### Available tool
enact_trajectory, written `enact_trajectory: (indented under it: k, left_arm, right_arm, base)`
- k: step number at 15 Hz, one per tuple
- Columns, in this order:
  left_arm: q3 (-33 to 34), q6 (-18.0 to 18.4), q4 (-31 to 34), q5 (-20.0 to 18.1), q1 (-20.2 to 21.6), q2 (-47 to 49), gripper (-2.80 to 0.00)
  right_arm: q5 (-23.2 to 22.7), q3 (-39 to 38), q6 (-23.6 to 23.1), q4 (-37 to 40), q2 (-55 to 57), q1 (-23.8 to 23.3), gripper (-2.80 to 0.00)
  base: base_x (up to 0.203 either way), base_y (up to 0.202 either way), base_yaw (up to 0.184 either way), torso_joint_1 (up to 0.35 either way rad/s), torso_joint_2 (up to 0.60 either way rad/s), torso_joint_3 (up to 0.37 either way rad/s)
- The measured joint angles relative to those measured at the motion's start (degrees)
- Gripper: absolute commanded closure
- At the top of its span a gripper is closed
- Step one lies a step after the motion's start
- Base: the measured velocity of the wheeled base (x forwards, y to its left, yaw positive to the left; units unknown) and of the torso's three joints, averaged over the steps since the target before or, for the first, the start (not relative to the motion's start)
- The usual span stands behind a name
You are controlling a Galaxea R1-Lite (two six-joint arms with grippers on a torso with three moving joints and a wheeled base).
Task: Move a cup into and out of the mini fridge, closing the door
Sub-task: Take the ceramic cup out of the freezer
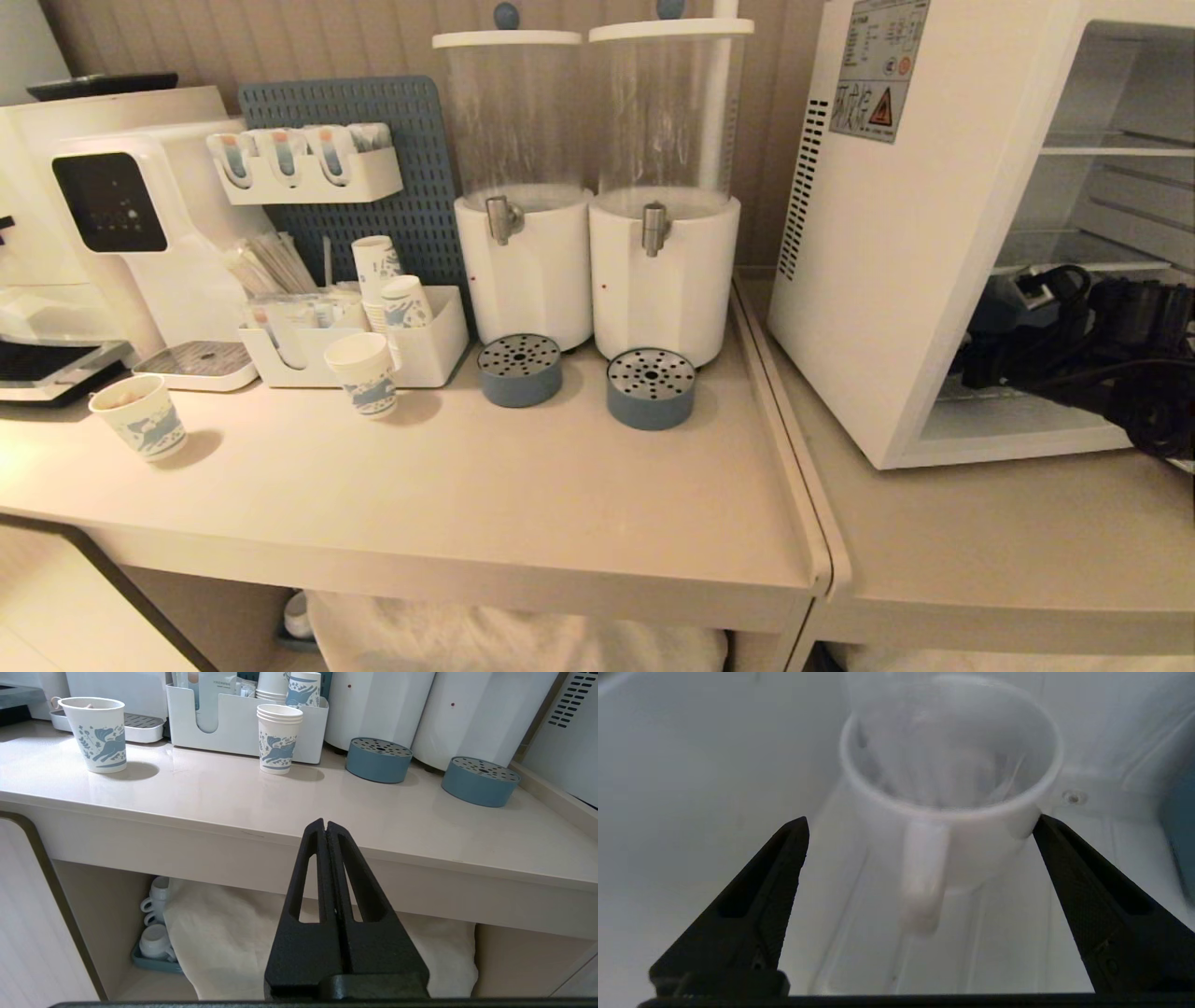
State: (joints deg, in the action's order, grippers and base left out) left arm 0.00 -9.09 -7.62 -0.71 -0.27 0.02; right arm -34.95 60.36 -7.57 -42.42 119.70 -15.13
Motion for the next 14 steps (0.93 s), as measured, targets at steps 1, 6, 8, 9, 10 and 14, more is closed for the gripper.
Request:
enact_trajectory:
  k: [1,6,8,9,10,14]
  left_arm:
    - [0.00,-0.05,-0.01,0.00,0.00,0.00,0.00]
    - [0.00,-0.12,-0.03,0.00,0.00,0.00,0.00]
    - [0.00,-0.16,-0.06,0.01,0.00,0.00,0.00]
    - [0.00,-0.18,-0.05,0.02,0.00,0.00,0.00]
    - [0.00,-0.24,-0.03,0.00,0.00,0.00,0.00]
    - [0.00,-0.24,-0.06,0.00,0.00,0.00,0.00]
  right_arm:
    - [0.23,0.67,-0.02,0.12,0.58,0.02,-2.80]
    - [1.76,4.76,-0.30,0.50,3.57,-0.06,-2.80]
    - [2.18,6.77,-0.30,1.10,4.71,-0.05,-2.80]
    - [2.24,7.54,-0.26,1.30,5.20,-0.05,-2.80]
    - [2.29,8.15,-0.23,1.35,5.69,-0.05,-2.80]
    - [2.76,9.57,0.33,1.83,7.02,0.02,-2.80]
  base:
    - [0.000,0.000,0.000,0.000,0.00,0.000]
    - [0.000,0.000,0.000,0.000,0.00,0.000]
    - [0.000,0.000,0.000,0.000,0.00,0.000]
    - [0.000,0.000,0.000,0.000,0.00,0.000]
    - [0.000,0.000,0.000,0.000,0.00,0.000]
    - [0.000,0.000,0.000,0.000,0.00,0.000]
